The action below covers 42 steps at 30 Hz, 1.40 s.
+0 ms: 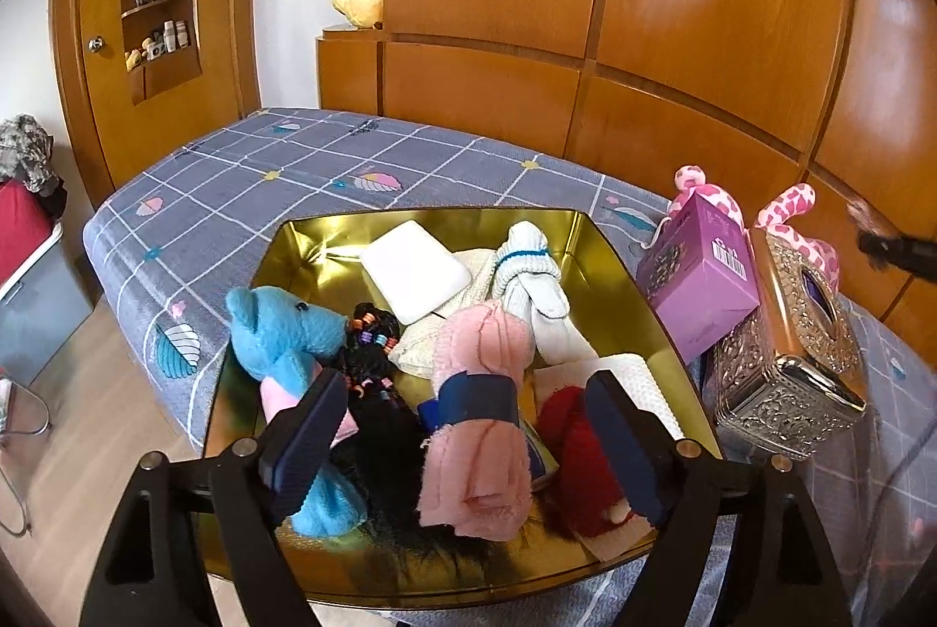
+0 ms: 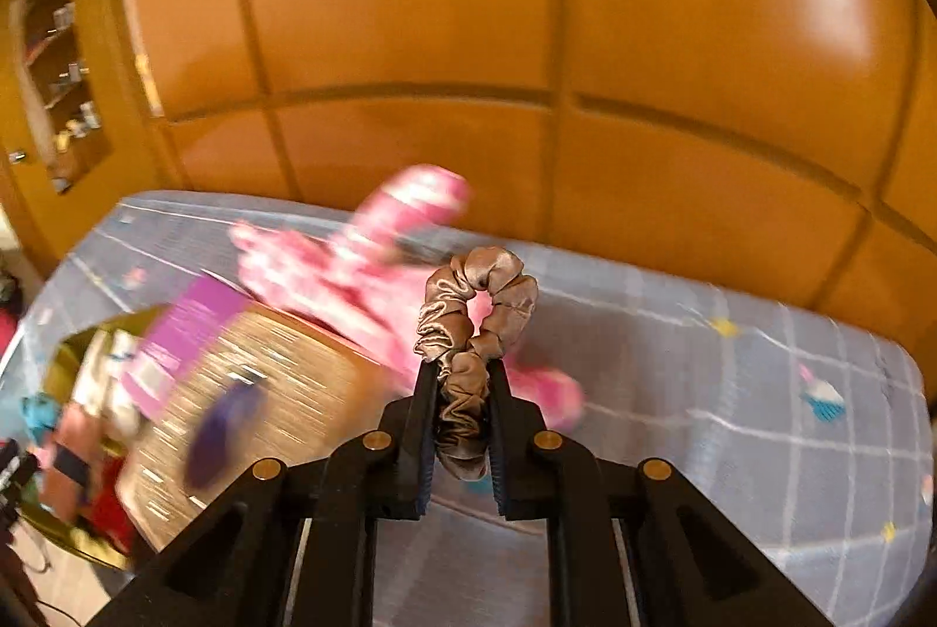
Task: Organize soft objects
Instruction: 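Lower the brown scrunchie into the gold tray and open the right tool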
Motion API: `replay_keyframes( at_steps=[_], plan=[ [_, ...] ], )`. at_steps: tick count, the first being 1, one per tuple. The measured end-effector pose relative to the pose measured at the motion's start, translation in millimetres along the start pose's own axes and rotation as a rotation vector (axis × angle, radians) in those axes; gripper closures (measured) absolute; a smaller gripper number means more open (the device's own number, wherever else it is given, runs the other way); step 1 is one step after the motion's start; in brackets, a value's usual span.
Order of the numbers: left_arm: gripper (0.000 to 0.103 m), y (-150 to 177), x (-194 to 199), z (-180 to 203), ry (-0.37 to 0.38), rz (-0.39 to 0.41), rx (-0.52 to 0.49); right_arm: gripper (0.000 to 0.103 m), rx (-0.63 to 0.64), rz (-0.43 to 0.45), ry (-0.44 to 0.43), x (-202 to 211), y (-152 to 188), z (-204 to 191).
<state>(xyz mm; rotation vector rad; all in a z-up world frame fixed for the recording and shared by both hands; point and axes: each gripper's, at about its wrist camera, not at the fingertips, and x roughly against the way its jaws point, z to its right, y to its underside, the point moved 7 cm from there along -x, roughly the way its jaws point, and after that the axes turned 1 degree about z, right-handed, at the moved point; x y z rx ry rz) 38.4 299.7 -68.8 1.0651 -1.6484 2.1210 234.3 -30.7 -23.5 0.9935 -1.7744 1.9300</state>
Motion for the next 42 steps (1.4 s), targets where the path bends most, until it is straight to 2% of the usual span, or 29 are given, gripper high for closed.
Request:
replay_keyframes(
  at_steps=[4,8,11,15,18,24,28,37,40,42],
  plan=[
    [0.013,-2.9,6.8,-7.8,-0.012,0.016,0.003,0.089,0.052,0.008,-0.109,-10.0,-17.5,-55.3],
    [0.01,-4.3,11.9,-21.1,-0.047,0.024,0.015,0.089,0.111,0.0,-0.213,-17.3,-14.1,-111.9],
    [0.007,-4.8,15.2,-32.5,-0.072,0.029,0.032,0.089,0.172,-0.031,-0.317,-19.5,0.2,-166.4],
    [0.003,-4.8,19.8,-41.4,-0.095,0.043,0.046,0.088,0.261,-0.082,-0.407,-19.7,32.0,-225.8],
    [0.002,-5.4,20.5,-44.9,-0.099,0.044,0.06,0.086,0.306,-0.119,-0.452,-17.8,56.1,-254.8],
    [0.0,-7.0,21.5,-48.9,-0.11,0.045,0.071,0.086,0.333,-0.182,-0.478,-20.0,89.7,-282.2],
    [0.0,-6.2,20.5,-51.5,-0.132,0.033,0.077,0.082,0.332,-0.192,-0.476,-25.3,98.5,-291.4],
    [0.0,-8.0,22.7,-52.9,-0.169,0.037,0.077,0.055,0.383,-0.196,-0.42,-35.1,112.9,-301.8],
    [0.0,-8.4,24.0,-53.4,-0.186,0.042,0.082,0.038,0.351,-0.179,-0.423,-27.4,110.7,-294.6],
    [0.0,-9.3,25.7,-53.1,-0.198,0.052,0.077,0.037,0.342,-0.149,-0.421,-17.6,107.1,-289.5]
  ],
)
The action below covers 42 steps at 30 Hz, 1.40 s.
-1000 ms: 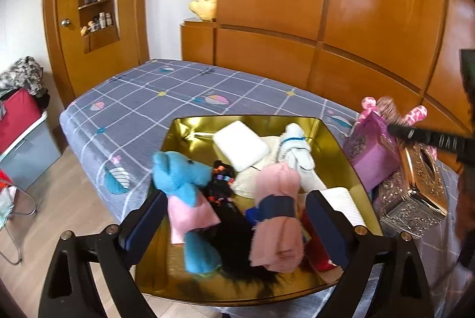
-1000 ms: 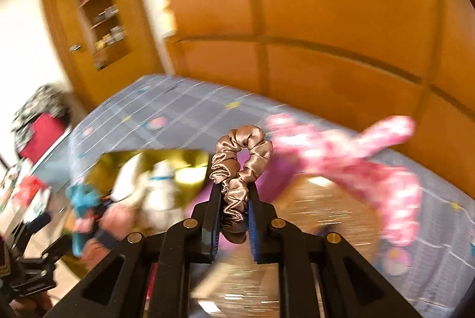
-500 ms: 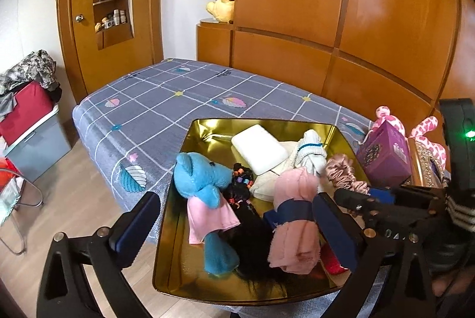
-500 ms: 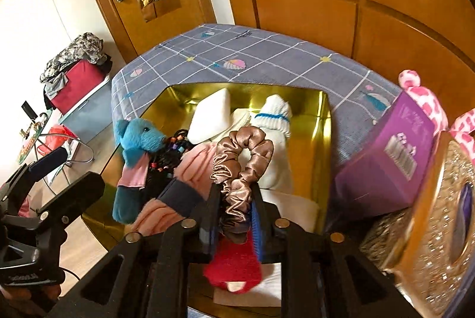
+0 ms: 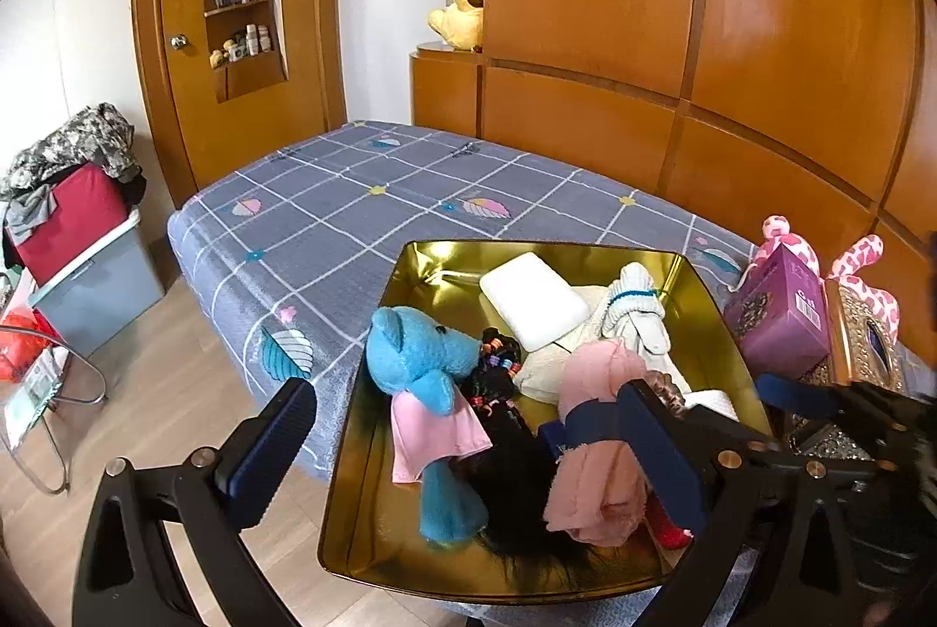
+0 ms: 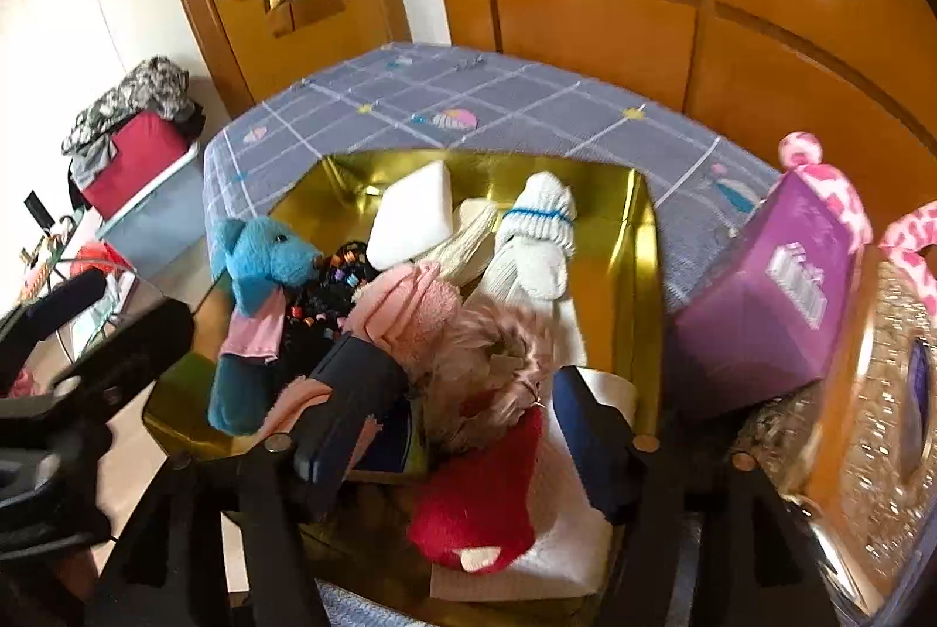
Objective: Organize soft objects
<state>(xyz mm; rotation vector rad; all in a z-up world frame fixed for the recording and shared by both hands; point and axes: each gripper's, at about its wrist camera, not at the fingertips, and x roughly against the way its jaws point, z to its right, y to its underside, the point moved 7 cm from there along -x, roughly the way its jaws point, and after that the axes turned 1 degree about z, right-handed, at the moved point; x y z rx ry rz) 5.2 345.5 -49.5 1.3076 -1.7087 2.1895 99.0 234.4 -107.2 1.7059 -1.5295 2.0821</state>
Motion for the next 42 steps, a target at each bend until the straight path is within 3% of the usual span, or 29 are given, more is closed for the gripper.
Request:
replay_keyframes(
  at_steps=[9,17,42],
  plan=[
    [0.0,1.6,9.1,11.5,0.014,0.027,-0.011,0.037,-0.018,0.129,0.137,50.1,10.8,12.1],
    [0.0,5.1,18.8,27.0,0.044,0.04,-0.033,0.037,-0.093,0.188,0.234,73.3,28.0,24.9],
    [0.0,7.1,22.6,31.8,0.061,0.037,-0.032,0.037,-0.115,0.208,0.248,81.3,30.8,27.0]
  ],
)
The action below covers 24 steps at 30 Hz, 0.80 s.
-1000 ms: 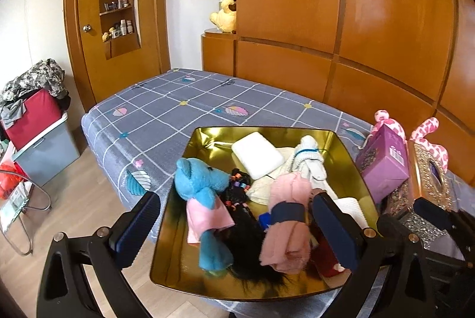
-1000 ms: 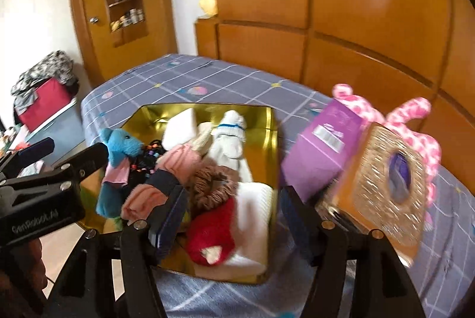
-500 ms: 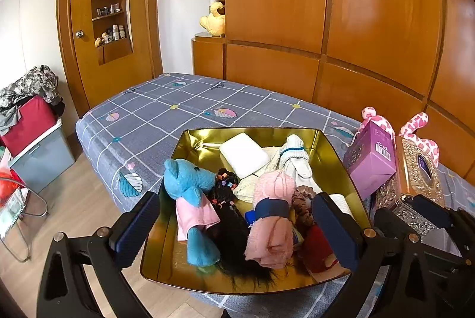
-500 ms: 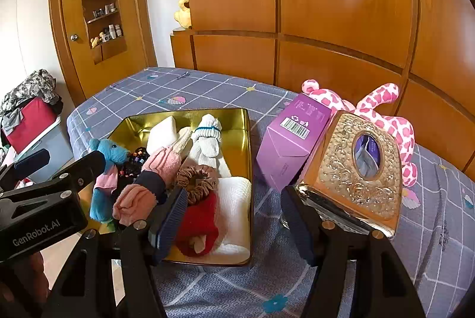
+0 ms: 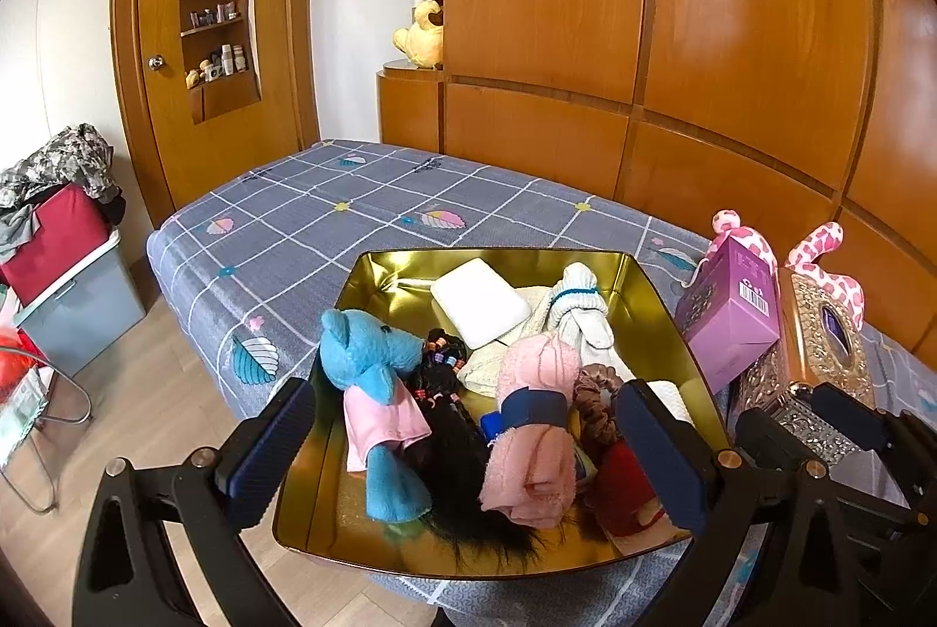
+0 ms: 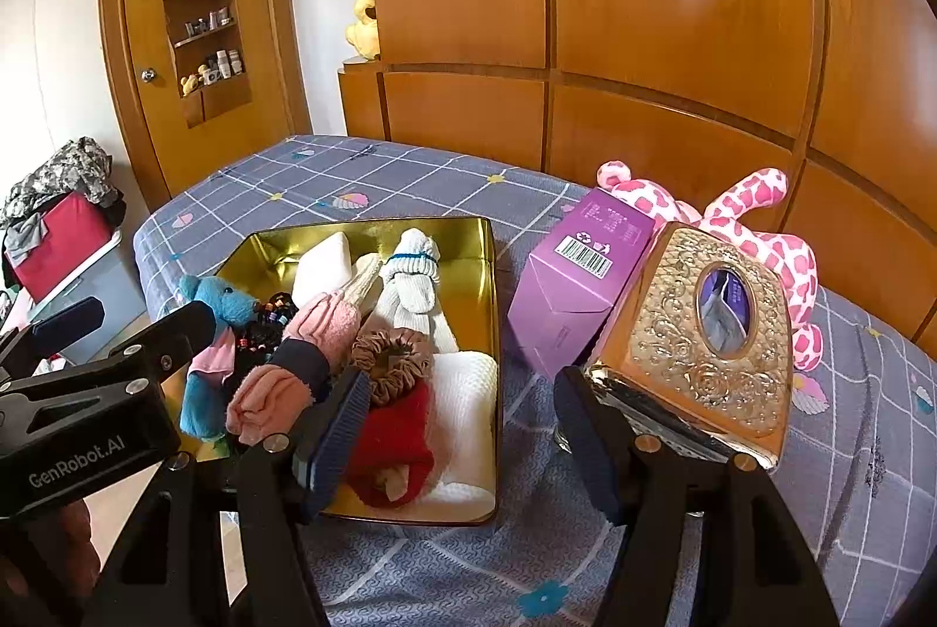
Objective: Organize soft objects
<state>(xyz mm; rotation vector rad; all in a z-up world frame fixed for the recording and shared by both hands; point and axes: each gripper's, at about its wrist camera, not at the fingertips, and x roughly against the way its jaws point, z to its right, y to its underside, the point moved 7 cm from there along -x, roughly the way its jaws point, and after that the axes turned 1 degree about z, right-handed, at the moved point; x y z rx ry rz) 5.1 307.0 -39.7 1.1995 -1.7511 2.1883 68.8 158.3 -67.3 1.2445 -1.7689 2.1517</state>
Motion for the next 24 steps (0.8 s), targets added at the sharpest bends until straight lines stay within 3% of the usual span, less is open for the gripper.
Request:
replay_keyframes(
  at_steps=[24],
  plan=[
    [0.0,1.4,-0.7,1.5,-0.005,-0.003,-0.008,0.037,-0.014,-0.006,-0.004,-0.5,2.7,1.7]
  ],
)
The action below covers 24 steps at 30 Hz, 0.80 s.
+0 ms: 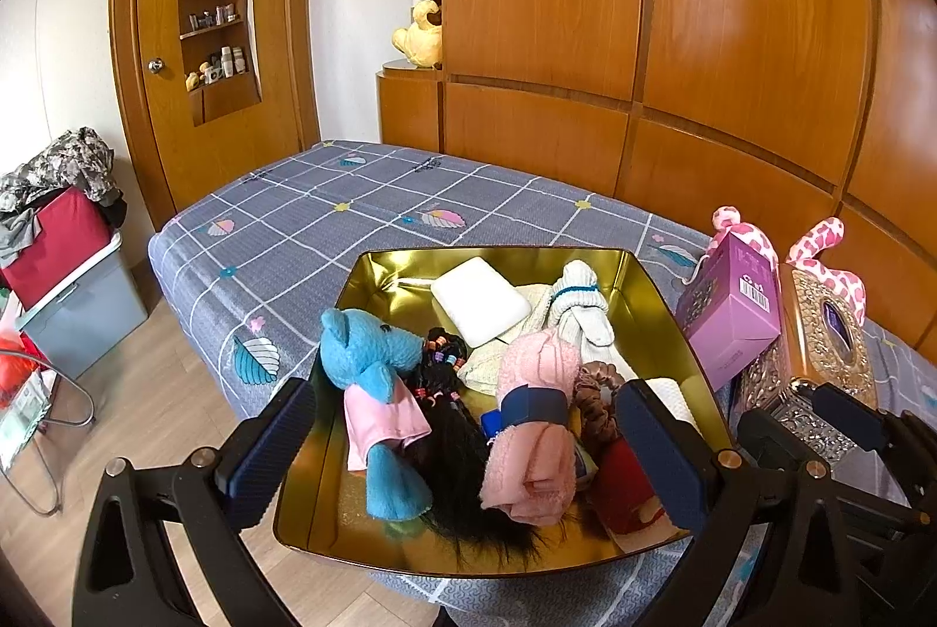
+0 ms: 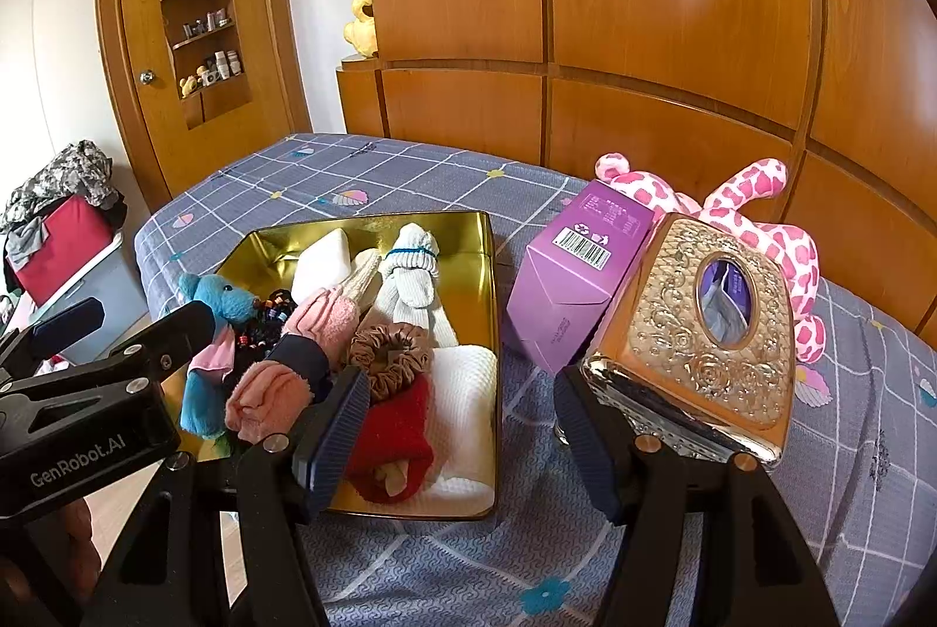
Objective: Organize soft objects
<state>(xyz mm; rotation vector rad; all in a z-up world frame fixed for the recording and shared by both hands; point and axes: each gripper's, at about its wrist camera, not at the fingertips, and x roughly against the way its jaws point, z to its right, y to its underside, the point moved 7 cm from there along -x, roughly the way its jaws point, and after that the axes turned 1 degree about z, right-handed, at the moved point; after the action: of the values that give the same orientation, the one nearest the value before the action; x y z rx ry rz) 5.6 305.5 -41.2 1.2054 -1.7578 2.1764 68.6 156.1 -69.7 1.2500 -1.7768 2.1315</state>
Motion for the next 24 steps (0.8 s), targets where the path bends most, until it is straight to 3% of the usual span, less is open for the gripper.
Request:
replay_keyframes(
  at_steps=[24],
  plan=[
    [0.0,0.2,4.7,2.5,-0.016,0.02,-0.015,0.037,-0.011,-0.001,0.005,1.4,0.6,3.5]
  ],
)
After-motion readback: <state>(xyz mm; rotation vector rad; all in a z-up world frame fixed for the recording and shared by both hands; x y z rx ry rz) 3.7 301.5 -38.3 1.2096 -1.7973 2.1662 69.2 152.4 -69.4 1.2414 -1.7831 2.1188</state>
